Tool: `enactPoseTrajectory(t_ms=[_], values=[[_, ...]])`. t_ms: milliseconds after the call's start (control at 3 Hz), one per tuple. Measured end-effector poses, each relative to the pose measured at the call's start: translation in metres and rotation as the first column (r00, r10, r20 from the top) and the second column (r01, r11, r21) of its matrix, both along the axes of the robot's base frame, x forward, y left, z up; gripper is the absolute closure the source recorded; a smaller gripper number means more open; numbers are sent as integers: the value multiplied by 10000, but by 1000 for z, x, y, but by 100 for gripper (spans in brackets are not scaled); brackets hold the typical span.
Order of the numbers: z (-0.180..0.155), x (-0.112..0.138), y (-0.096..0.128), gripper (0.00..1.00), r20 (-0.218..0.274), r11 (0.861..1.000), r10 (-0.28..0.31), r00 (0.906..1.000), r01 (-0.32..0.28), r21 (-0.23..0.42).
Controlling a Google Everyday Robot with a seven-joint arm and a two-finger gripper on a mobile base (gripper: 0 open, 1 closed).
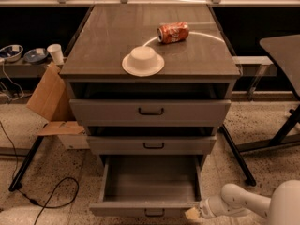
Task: Close bottom drawer
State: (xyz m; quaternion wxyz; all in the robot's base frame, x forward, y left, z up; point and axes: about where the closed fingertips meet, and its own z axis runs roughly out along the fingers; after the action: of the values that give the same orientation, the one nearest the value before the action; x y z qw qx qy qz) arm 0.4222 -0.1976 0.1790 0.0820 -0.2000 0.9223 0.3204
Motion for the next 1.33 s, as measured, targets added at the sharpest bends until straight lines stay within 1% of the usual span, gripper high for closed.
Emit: enactPoseTrajectory(t_ms=[667,1000,1333], values=[[0,13,-1,100,14,10000,-59,10000,59,50],[0,22,-2,100,25,9999,-148,9999,148,82],[-2,35,-3,100,63,9993,-354,9994,353,138]])
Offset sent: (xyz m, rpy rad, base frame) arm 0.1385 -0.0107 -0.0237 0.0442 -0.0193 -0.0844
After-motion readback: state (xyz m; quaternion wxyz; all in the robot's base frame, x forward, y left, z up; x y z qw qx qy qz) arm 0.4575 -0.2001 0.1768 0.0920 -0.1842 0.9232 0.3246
